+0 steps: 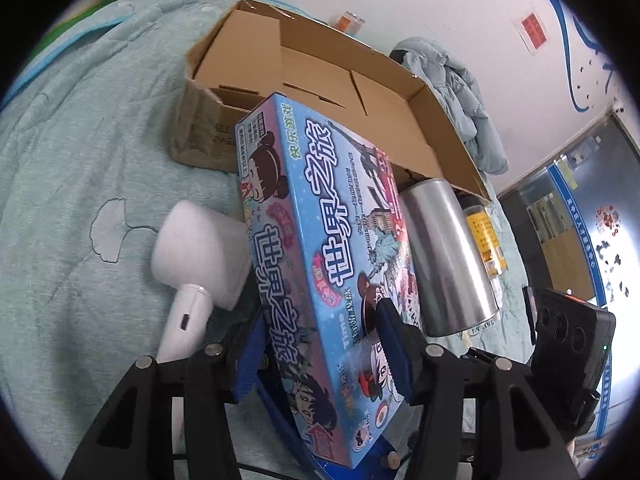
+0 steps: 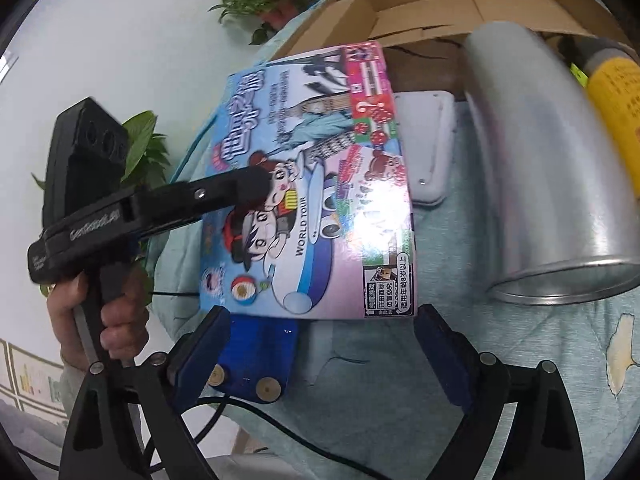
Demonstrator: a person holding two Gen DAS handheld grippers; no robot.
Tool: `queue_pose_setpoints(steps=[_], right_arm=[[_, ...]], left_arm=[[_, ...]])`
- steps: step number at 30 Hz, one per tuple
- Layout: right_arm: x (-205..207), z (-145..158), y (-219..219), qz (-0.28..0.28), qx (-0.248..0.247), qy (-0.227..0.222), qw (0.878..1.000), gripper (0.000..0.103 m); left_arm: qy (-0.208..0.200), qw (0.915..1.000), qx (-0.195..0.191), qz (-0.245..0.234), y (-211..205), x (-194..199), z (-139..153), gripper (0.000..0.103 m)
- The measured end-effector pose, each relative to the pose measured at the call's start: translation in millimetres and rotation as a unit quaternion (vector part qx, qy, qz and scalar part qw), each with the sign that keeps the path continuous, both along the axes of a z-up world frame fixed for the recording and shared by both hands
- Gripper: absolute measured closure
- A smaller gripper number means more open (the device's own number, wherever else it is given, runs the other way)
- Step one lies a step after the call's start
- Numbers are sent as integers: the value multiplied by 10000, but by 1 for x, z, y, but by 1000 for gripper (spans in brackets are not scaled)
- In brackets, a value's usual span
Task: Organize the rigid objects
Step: 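Grasp the blue-pink World Tour game box with the right tool, then lift the game box with the right tool and carry it over the box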
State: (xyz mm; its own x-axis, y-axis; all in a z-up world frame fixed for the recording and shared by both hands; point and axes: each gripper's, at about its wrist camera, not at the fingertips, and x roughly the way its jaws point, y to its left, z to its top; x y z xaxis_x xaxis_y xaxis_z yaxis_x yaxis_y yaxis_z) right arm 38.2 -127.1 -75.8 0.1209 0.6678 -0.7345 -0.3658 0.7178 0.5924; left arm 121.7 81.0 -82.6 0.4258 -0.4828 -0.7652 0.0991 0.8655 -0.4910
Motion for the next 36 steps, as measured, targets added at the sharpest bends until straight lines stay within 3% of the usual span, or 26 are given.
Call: queue_pose_setpoints(steps=[7, 11, 14, 25, 29, 34, 35, 36], right_arm=[[12, 13, 13, 17, -252, -176, 9995, 11], [16, 14, 31, 180, -840, -278, 9959, 11], [15, 17, 38, 121, -925, -279, 9952, 11], [0, 18, 63, -195, -915, -80, 9956, 14], [-9, 25, 67, -196, -746, -246, 9967, 18], [-12, 51, 72, -218, -808, -782, 9934, 19], [-11, 56, 70, -236, -805, -837, 9930, 21], [-9, 61, 67, -267, -817, -939, 9919, 22]], left_arm=[[-24, 9999, 25, -137, -8, 5, -4, 48], [11, 9999, 14, -104, -10, 10, -6, 48], [-62, 9997, 202, -121, -13, 10, -5, 47], [-334, 9982, 444, -216, -18, 0, 4, 47], [-641, 9964, 550, -101, -13, -5, 21, 47], [-1111, 9911, 723, -63, -18, -1, 52, 47], [-1191, 9901, 737, -88, -20, 1, 57, 50], [-1183, 9907, 629, -231, -24, 3, 58, 63]])
